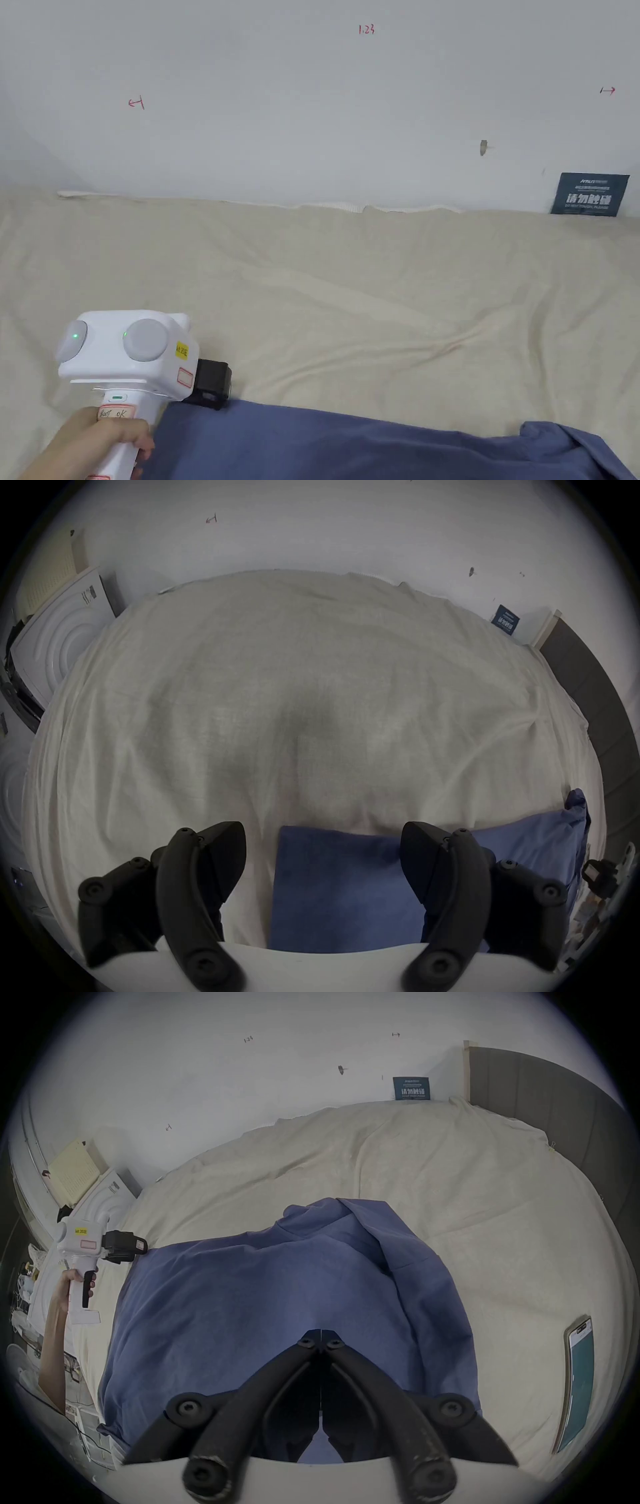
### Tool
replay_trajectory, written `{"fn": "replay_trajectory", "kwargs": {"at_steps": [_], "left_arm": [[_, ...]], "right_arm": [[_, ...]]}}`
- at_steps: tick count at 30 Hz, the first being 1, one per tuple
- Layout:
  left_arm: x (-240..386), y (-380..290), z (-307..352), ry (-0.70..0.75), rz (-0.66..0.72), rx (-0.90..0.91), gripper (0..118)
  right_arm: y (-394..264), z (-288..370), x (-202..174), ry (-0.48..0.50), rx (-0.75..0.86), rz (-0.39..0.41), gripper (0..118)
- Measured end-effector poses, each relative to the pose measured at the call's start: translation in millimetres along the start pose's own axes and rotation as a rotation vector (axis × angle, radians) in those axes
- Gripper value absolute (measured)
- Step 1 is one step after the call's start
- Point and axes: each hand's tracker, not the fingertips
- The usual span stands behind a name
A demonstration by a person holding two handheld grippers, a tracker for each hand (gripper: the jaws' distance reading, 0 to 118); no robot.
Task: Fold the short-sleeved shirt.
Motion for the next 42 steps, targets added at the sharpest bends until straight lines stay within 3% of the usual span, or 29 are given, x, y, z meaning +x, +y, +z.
{"fn": "replay_trajectory", "kwargs": {"at_steps": [5,8,9,10,12,15,22,24,27,29,30,33,35,42], "left_arm": [[13,-7,-11,0.015,-0.04,-0.015,93],[19,-13,1,0.055,-0.079,0.035,56],[23,-15,5,0.05,-0.083,0.035,27],[27,-17,8,0.06,-0.117,0.033,11],[32,-20,15,0.084,-0.137,0.053,6],[27,-18,28,0.01,-0.069,0.075,5],[36,-11,57,0.045,-0.124,0.131,5],[43,-14,65,0.056,-0.145,0.152,5],[48,-16,69,0.061,-0.162,0.153,5],[49,-17,69,0.064,-0.162,0.151,5],[49,-18,69,0.068,-0.16,0.15,5],[47,-19,68,0.07,-0.156,0.139,5],[46,-18,67,0.07,-0.151,0.132,5],[46,-19,66,0.075,-0.163,0.125,5]], "right_arm": [[-3,-8,10,0.01,-0.014,-0.029,0],[-9,-8,12,0.019,-0.024,-0.036,0],[-9,-8,11,0.02,-0.029,-0.039,0],[-11,-8,12,0.018,-0.033,-0.043,0],[-15,-7,14,0.015,-0.04,-0.051,0],[-17,-2,19,0.01,-0.044,-0.064,0],[-11,14,34,-0.048,-0.017,-0.059,0],[-3,13,38,-0.079,-0.014,-0.025,3],[21,-5,42,-0.2,-0.077,0.063,27],[36,-20,41,-0.257,-0.1,0.142,80],[42,-24,37,-0.275,-0.085,0.198,91],[60,-31,20,-0.342,-0.035,0.367,90],[71,-41,14,-0.335,-0.018,0.412,90],[107,-92,21,-0.327,-0.073,0.341,90]]}}
